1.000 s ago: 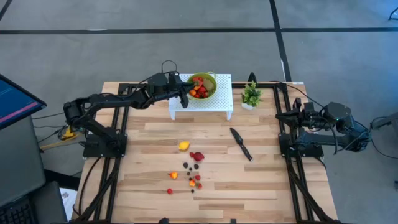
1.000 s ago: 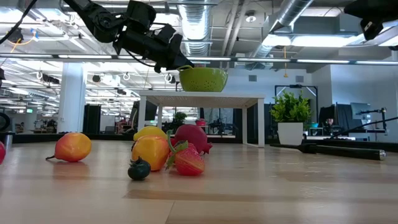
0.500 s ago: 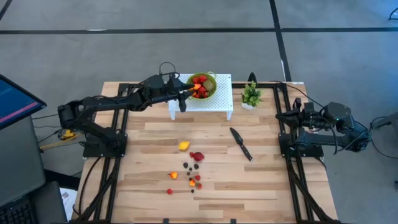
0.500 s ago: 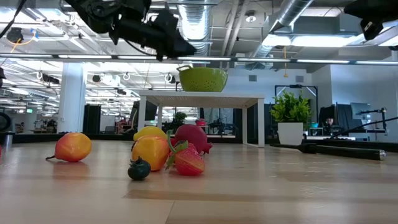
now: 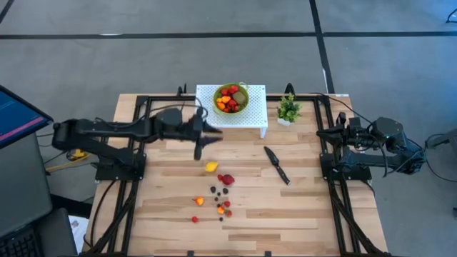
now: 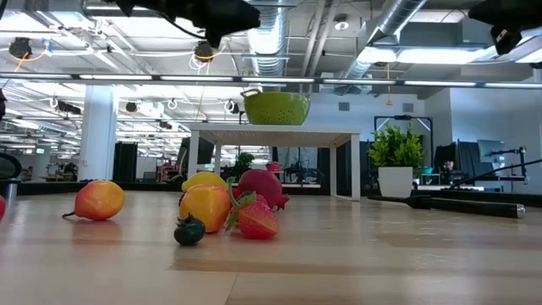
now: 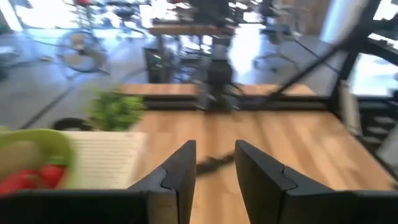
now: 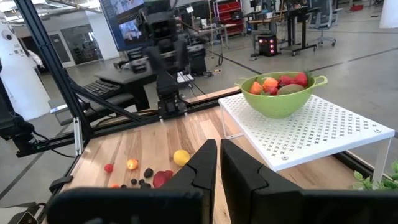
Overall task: Pick & Place Fruit
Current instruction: Put the yellow peach into the green strainer bowl
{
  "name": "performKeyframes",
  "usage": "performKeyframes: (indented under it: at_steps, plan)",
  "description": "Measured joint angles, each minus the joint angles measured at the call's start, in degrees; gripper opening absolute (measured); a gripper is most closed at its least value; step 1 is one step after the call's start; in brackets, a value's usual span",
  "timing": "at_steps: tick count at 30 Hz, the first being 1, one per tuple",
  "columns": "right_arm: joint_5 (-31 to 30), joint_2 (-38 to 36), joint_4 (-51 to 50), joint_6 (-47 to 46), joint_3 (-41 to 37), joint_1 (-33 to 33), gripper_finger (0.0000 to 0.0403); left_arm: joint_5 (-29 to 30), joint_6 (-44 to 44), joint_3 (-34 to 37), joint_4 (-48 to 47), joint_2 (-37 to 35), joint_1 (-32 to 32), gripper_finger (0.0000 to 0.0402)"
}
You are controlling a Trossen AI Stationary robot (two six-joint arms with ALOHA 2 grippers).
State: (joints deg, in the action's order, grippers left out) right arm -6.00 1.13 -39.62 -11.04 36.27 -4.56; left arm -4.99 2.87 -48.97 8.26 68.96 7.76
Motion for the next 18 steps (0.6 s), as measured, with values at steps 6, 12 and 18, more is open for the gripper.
performKeyframes:
  at_steps: [6, 12, 18]
  plan:
    - [0.0, 0.0, 0.0, 0.0, 0.0, 0.0, 0.0017, 0.0, 0.2, 0.0, -5.8, -1.0, -8.2, 0.0106]
    - [0.0, 0.0, 0.0, 0.0, 0.0, 0.0, 0.0017, 0.0, 0.3, 0.0, -16.3, -1.0, -15.4, 0.0108]
    - [0.0, 0.0, 0.0, 0.0, 0.0, 0.0, 0.0017, 0.1, 0.3, 0.0, -26.1, -1.0, -20.9, 0.0118]
